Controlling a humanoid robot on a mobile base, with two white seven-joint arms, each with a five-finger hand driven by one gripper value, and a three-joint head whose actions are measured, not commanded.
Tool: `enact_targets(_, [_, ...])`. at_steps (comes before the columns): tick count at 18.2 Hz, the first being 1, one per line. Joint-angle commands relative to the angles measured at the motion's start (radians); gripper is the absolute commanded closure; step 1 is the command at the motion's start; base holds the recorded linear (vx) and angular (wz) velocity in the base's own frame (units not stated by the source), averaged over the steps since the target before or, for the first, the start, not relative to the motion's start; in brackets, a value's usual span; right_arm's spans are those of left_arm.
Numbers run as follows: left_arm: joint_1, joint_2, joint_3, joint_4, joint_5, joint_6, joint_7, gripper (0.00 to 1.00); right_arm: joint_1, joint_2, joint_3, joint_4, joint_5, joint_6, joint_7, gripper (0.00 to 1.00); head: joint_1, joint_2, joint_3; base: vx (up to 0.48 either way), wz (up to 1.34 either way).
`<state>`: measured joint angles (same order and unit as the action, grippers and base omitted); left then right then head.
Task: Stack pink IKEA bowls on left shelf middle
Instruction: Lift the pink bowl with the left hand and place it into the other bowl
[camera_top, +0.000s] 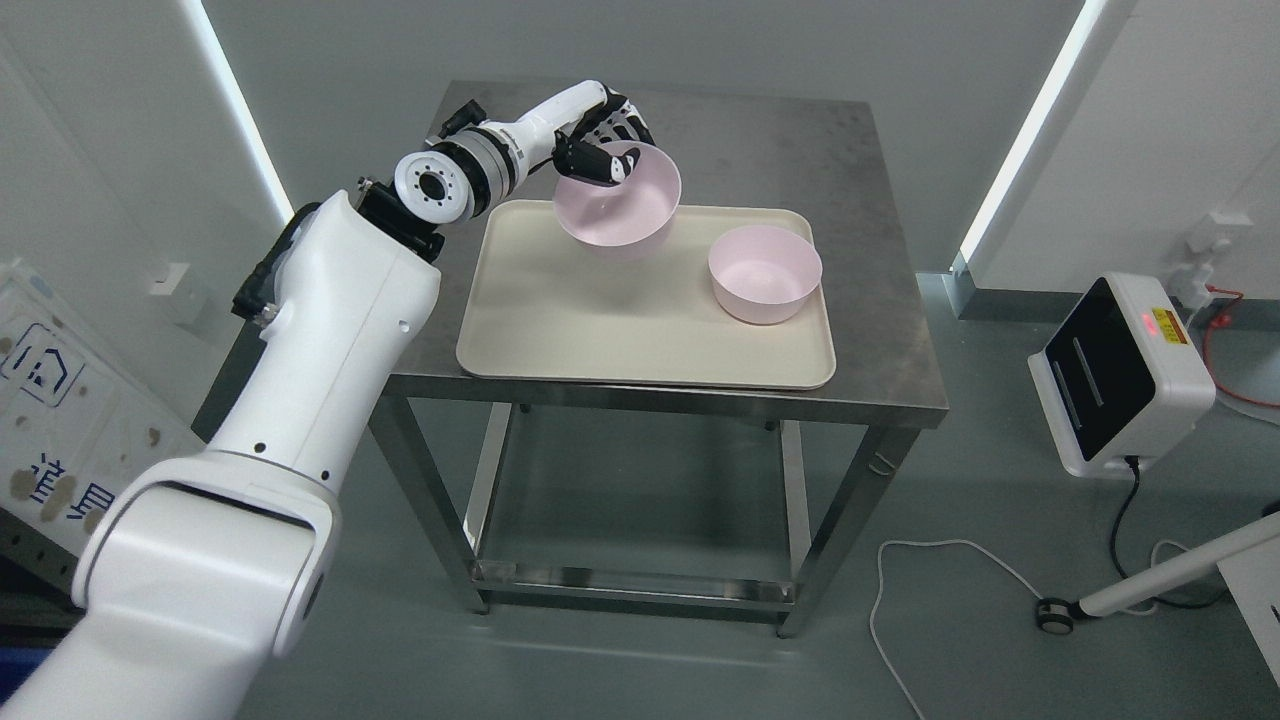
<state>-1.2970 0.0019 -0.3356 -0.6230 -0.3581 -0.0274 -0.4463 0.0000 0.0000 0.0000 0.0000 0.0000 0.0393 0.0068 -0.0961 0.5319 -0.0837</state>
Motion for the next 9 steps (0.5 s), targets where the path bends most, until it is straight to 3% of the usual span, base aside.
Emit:
enact_targets(1, [-0.033,0.016,-0.306,-0.125,0.229,-0.002,0.020,0.99,0.029,-0.017,-0.011,-0.034,0.000,-0.006,-0.001,0.00,0.0000,0.000,0.000,0.000,0.00])
enact_targets(6, [-0.033,0.016,-0.552,-0.202,0.240,-0.127,0.201,0.99,0.029,-0.017,-0.012,-0.034,0.000,-0.004,-0.001,0.00,0.0000,0.000,0.000,0.000,0.00])
enact_targets(9, [-0.038,0.016,-0.637,-0.221,0.222,-0.123,0.261,0.99,0.029,-0.017,-0.011,-0.034,0.000,-0.006,-0.001,0.00,0.0000,0.000,0.000,0.000,0.00])
